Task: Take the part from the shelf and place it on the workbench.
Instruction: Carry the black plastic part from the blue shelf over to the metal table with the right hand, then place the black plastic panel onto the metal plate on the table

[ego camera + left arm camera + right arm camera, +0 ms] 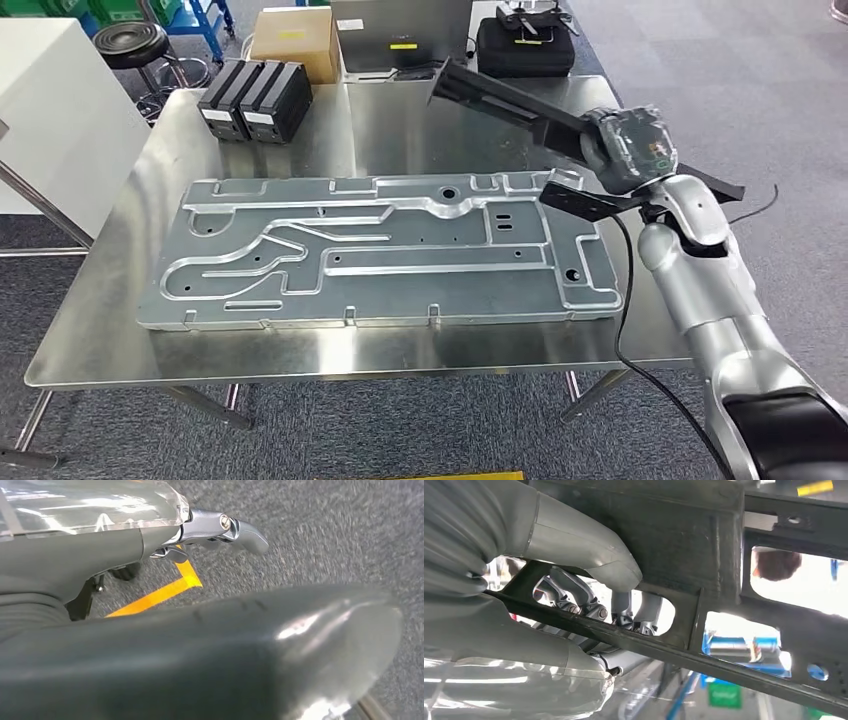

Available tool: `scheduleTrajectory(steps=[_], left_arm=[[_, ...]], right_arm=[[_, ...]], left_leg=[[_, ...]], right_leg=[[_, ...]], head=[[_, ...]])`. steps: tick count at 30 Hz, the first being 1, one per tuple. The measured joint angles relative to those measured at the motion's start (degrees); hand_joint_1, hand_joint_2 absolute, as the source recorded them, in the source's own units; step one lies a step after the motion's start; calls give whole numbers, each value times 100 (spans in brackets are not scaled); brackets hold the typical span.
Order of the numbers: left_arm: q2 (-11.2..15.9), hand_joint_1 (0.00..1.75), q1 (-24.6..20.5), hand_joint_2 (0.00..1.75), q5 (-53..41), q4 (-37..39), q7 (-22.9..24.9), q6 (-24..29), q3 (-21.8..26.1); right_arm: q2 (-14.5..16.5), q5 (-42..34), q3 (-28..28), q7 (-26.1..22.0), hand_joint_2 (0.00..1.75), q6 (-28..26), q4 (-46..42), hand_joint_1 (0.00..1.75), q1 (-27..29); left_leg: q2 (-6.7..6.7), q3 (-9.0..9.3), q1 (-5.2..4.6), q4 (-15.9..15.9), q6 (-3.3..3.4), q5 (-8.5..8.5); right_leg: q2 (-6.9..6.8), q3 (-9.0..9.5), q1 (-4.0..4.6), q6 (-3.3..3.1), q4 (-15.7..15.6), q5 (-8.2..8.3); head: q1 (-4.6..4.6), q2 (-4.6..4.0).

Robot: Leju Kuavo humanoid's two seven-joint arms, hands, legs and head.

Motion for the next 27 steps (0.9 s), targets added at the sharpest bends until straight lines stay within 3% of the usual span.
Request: scheduleTrajectory(steps=[1,4,6,9,10,11,12,14,15,16,18,20,22,25,26,27], left_arm=[[0,0,-11,0,-2,0,4,5,2],[-2,0,-49,0,3,0,14,18,9],[-9,0,-70,0,12,0,8,15,14],[-20,0,-104,0,8,0,-4,-2,23],[-21,0,-105,0,5,0,-9,-10,29],[-23,0,-98,0,3,0,-15,-19,37],[-29,0,-84,0,8,0,-25,-26,45],[-43,0,-64,0,16,0,-60,-41,58],[-49,0,-64,0,19,0,-82,-49,65],[-51,0,-67,0,18,0,-112,-58,75],[-52,0,-72,0,15,0,-176,-67,96],[-57,0,-73,0,10,0,-237,-46,107],[-59,0,-75,0,5,0,-270,2,108],[-52,0,-64,0,2,0,-269,88,108],[-52,0,-56,0,3,0,-264,109,108],[-53,0,-48,0,4,0,-261,122,108]], right_arm=[[99,230,144,31,175,21,236,175,-136],[493,837,666,36,175,116,956,175,-490],[806,1046,1007,-13,175,145,1393,175,-640],[1239,1194,1443,-102,175,156,1944,175,-761],[1361,1225,1576,-126,175,158,2109,175,-771],[1467,1247,1686,-144,175,152,2248,175,-780],[1563,1261,1777,-160,175,144,2360,175,-801],[1744,1283,1922,-187,175,119,2539,175,-869],[1837,1294,1995,-197,175,101,2622,175,-901],[1924,1304,2068,-207,175,78,2699,175,-919],[2089,1315,2198,-224,175,25,2829,175,-927],[2219,1318,2313,-241,87,-22,2938,87,-916],[2320,1319,2417,-254,0,-61,3038,0,-871],[2413,1303,2518,-266,0,-83,3181,0,-725],[2430,1298,2541,-269,0,-85,3224,0,-675],[2446,1296,2564,-270,0,-86,3260,0,-639]], left_leg=[[8,82,-13,-199,24,46],[27,140,-16,-342,99,6],[40,191,13,-412,157,21],[35,227,18,-431,212,4],[21,235,18,-425,216,-7],[6,247,19,-416,211,-22],[-9,262,21,-399,196,-43],[-18,292,22,-343,146,-108],[-17,295,13,-302,111,-144],[-11,296,5,-277,76,-170],[11,309,0,-272,5,-195],[34,325,21,-246,-64,-245],[40,190,33,108,-120,-482],[38,-294,37,1160,-162,-972],[38,-364,37,1310,-164,-983],[38,-326,37,1238,-159,-885]], right_leg=[[10,-1,8,25,5,-11],[22,-21,16,103,-4,-23],[7,-96,12,136,188,-154],[-5,-627,4,163,1247,-608],[-6,-808,-1,173,1556,-678],[-7,-905,-8,180,1670,-635],[-8,-892,-17,181,1553,-481],[-8,-609,-34,165,836,-47],[-2,-464,-27,144,493,92],[10,-367,-18,120,268,158],[43,-319,16,52,164,144],[64,-287,9,-27,129,158],[67,-264,-8,-91,88,180],[57,-279,8,-119,88,189],[53,-284,12,-120,90,190],[49,-285,15,-119,92,191]], head=[[-1,0],[-1,0],[-1,0],[0,0],[0,0],[0,0],[0,0],[0,0],[0,0],[0,0],[0,0],[-1,0],[-1,0],[0,0],[0,0],[0,0]])
